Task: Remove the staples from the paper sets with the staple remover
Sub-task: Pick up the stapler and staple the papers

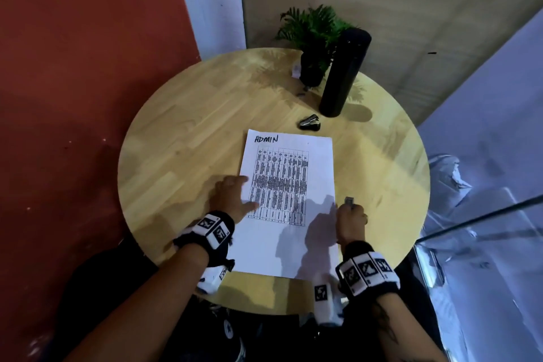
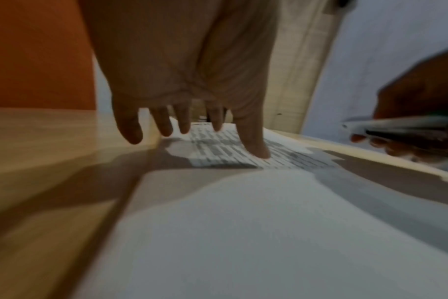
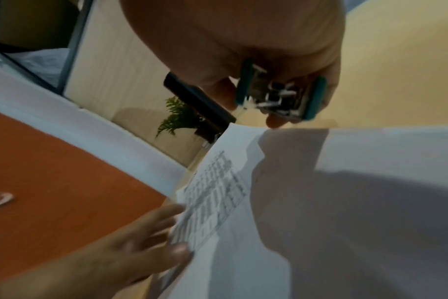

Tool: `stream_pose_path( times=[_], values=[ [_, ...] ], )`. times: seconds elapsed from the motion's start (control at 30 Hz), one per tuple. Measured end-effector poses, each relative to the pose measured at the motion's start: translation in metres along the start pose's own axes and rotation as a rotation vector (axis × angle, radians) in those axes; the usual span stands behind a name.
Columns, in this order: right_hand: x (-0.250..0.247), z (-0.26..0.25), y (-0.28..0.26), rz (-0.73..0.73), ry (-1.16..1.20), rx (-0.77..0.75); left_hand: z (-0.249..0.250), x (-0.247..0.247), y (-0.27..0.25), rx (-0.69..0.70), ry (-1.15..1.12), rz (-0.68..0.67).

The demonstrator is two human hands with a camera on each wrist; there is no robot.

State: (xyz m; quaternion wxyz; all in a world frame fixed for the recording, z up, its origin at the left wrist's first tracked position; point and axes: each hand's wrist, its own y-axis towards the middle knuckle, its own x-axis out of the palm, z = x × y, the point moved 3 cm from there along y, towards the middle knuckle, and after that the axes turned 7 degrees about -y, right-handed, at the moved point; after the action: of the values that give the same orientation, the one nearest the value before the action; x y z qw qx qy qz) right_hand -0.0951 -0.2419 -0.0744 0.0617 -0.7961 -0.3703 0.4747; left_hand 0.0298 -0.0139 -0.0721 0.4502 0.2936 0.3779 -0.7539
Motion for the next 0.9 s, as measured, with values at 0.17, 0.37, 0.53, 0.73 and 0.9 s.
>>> stream_pose_path(
  times=[0.17, 0.37, 0.53, 0.73, 0.9],
  values=[
    [0.029, -0.014, -0.032, -0.103, -0.053, -0.199, 0.015, 0.036, -0.008, 0.125, 0.233, -0.295],
    [0.041, -0.089, -0.012, -0.094, -0.201, -0.287, 0.020, 0.034, -0.004, 0.132, 0.249, -0.269],
    [0.054, -0.128, 0.006, -0.118, -0.353, -0.341, 0.016, 0.039, 0.000, 0.128, 0.273, -0.213],
    [0.069, -0.120, 0.012, -0.211, -0.420, -0.291, 0.017, 0.038, -0.001, 0.154, 0.254, -0.176],
    [0.044, -0.109, 0.005, -0.146, -0.294, -0.298, 0.023, 0.033, -0.004, 0.155, 0.284, -0.242]
  ],
)
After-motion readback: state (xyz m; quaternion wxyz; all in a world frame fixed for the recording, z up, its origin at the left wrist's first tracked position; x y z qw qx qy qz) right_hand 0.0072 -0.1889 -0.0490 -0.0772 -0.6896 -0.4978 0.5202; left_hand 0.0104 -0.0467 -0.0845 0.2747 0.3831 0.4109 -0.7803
